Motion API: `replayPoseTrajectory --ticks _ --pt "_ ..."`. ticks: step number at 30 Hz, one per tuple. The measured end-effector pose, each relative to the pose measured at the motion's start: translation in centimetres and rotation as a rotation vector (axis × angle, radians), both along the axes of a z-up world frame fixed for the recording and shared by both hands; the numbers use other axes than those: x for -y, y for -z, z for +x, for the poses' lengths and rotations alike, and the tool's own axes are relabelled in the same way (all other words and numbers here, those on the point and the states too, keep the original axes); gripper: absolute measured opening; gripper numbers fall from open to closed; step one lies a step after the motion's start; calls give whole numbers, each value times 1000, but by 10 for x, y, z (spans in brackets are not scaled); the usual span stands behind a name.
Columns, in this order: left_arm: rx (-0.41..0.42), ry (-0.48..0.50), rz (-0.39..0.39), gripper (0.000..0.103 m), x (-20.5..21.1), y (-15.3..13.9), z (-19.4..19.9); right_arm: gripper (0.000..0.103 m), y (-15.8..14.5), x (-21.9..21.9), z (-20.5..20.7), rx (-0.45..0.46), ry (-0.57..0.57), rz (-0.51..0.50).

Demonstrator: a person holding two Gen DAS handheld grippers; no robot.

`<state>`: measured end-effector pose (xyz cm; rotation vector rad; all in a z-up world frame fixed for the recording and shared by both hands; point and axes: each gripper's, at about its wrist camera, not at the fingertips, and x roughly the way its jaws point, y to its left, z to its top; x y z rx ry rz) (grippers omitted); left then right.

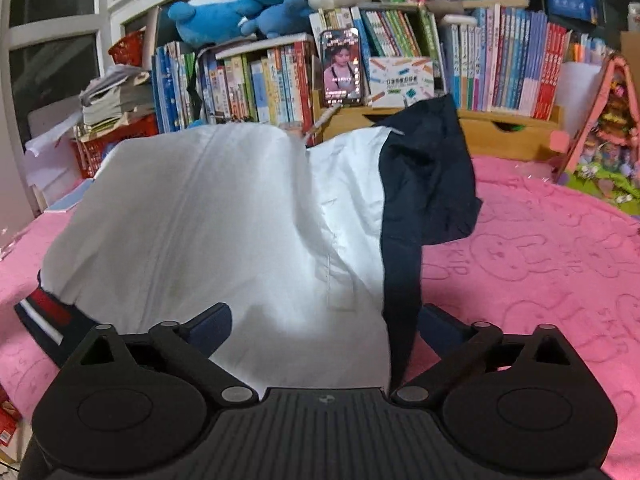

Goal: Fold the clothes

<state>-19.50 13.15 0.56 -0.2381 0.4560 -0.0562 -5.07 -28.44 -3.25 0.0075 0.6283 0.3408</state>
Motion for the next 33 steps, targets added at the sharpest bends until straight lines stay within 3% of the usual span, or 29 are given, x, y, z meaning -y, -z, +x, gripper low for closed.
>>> replayPoseTrajectory --ticks 3,7,13,17,18,20,21,23,25,30,33 --pt "35 60 -44 103 2 -10 12 103 7 -4 17 -34 48 3" --pt "-4 85 -70 103 16 -3 62 103 11 5 32 -40 154 49" --pt "-207 62 -321 103 13 32 156 103 6 27 54 -36 197 182" --pt "-265 72 -477 102 13 55 193 103 7 32 81 -69 210 228" --pt "-245 55 -499 97 12 57 194 103 10 35 90 -96 216 258" --pt "-229 30 -546 49 7 59 197 103 15 42 104 -146 232 331" --pt "-230 20 -572 43 3 60 199 103 17 48 106 -159 245 386" --pt "-214 6 -627 35 -8 60 200 103 20 62 106 -165 269 481" --pt "-167 -5 -652 29 -20 52 197 103 22 69 102 -157 288 482" --pt "-31 -12 -602 29 -32 22 191 103 19 57 97 -149 208 319" --pt "-16 -28 -558 29 -32 12 196 103 19 38 99 -145 158 209"
